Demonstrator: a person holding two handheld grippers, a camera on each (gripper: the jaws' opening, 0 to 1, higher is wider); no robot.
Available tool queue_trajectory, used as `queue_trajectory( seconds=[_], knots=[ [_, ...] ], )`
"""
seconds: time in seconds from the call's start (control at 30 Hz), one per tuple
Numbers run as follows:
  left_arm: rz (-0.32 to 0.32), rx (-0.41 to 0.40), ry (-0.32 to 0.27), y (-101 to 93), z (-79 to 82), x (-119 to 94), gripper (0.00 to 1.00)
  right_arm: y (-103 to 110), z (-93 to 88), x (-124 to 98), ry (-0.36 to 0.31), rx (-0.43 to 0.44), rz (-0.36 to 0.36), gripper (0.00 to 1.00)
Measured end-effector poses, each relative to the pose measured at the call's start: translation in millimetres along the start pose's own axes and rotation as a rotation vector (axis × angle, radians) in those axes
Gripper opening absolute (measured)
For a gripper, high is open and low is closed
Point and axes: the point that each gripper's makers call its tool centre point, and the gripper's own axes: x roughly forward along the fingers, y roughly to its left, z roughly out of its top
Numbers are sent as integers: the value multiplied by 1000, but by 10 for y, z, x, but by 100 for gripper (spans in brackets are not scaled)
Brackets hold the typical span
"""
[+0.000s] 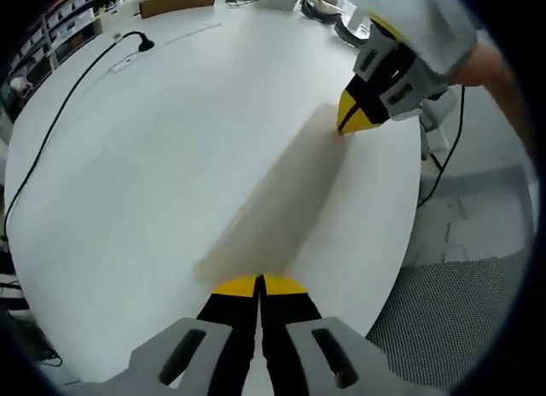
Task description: Arrange the utensils inside the cutlery case until each visible utensil rests in its matching compartment.
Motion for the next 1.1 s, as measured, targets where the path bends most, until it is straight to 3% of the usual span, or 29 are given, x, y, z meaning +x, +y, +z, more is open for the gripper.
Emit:
queue_trajectory(
  seconds=[0.27, 0.63, 0.83, 1.1],
  knots=[
    [6, 26, 59, 6, 0, 12, 0, 1, -9, -3, -33, 39, 29, 0],
    [37, 93, 119, -14, 7, 18, 0, -2, 5, 10, 45, 12, 1, 0],
    [67, 140, 151, -23, 1, 23, 0, 6, -9, 5, 51, 21, 17, 0],
    [56, 133, 153, -9, -5, 17, 0, 4, -7, 11, 55, 14, 33, 0]
  ],
)
